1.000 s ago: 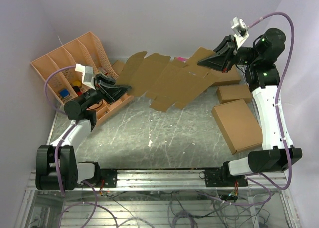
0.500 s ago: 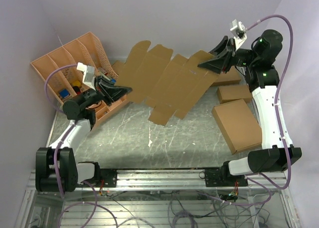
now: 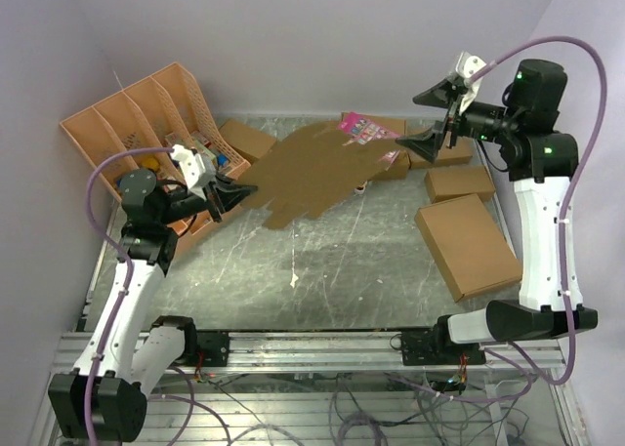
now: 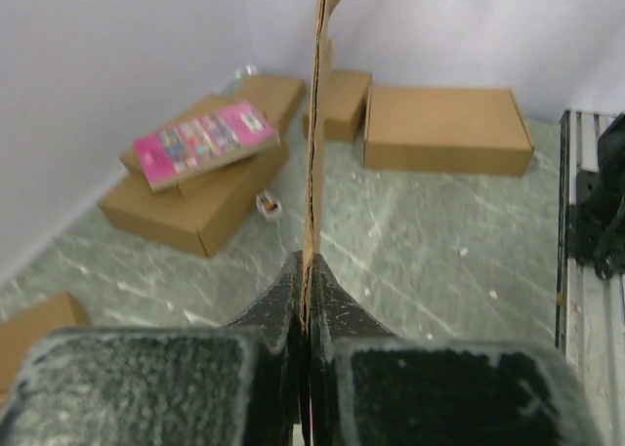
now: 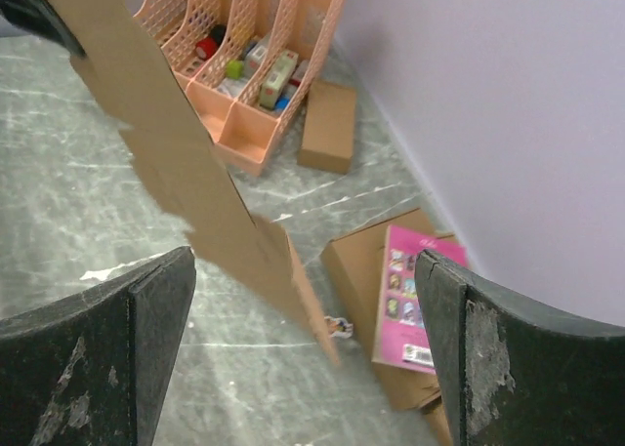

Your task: Fold the paper box

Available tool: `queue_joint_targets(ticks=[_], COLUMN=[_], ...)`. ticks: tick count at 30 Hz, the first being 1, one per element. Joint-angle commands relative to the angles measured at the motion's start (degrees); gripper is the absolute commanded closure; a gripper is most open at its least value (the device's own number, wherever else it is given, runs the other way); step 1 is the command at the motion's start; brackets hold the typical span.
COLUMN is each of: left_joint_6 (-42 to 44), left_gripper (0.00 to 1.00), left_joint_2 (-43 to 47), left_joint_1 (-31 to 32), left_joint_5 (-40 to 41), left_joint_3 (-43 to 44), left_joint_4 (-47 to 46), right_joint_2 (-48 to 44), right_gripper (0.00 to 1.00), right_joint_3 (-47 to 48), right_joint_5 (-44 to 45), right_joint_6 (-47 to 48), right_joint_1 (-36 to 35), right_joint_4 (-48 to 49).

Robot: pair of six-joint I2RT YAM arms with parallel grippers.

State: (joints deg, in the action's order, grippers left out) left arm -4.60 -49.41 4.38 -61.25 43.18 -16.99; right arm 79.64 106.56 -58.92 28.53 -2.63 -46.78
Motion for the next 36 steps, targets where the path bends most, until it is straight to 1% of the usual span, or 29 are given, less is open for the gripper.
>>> queue_joint_targets(ticks=[1,2,3,4,5,6,8,11,14,19,30,36], left_joint_6=[13.42,14.43,15.19,15.69,16.11,16.38,17.29,18.52,19.11,18.43,17.91,15.39], left_gripper=[0.93,0.93,0.93,0.93,0.93,0.93,0.93,0.93,0.93,0.93,0.93,0.93], left_joint_2=[-0.59,-0.35,-0.17,-0.02,0.07,0.09,0.12,0.10,0.10,-0.40,-1.39,-1.39], left_joint_1=[1.50,1.88,2.20,2.61,2.83,2.90,3.06,3.24,3.26,3.32,3.27,3.33], left_joint_5=[2.41,2.53,2.54,2.54,2.48,2.38,2.06,1.75,1.93,0.96,-0.36,-1.14], left_joint_3=[2.73,3.19,3.49,3.75,3.95,4.11,4.63,5.37,5.62,5.73,6.79,6.00], left_joint_4=[17.31,18.42,19.12,19.52,19.88,20.09,20.93,22.39,22.98,21.99,21.11,18.03], right_joint_2=[0.24,0.66,1.10,1.58,2.15,3.51,6.52,10.57,10.98,8.48,8.05,7.09], right_gripper=[0.10,0.18,0.30,0.48,0.61,0.69,0.79,0.89,0.93,0.93,0.93,0.90], right_joint_3=[5.21,5.27,4.90,4.25,3.32,2.68,2.81,4.04,2.72,-1.32,-4.62,-7.03], right_joint_5=[0.13,0.02,0.06,0.18,0.09,-0.86,-2.24,-2.12,-0.94,2.33,1.52,0.61], right_joint_6=[3.03,2.24,1.12,0.03,-0.69,-0.64,1.48,6.91,10.03,13.38,20.83,21.32], right_joint_1=[0.17,0.24,0.18,0.17,0.17,0.13,-0.71,-3.74,-6.67,-11.34,-12.59,-13.25], right_joint_4=[-3.81,-2.76,-1.40,0.34,1.62,1.91,-0.52,-7.03,-9.18,-8.95,-13.66,-12.81])
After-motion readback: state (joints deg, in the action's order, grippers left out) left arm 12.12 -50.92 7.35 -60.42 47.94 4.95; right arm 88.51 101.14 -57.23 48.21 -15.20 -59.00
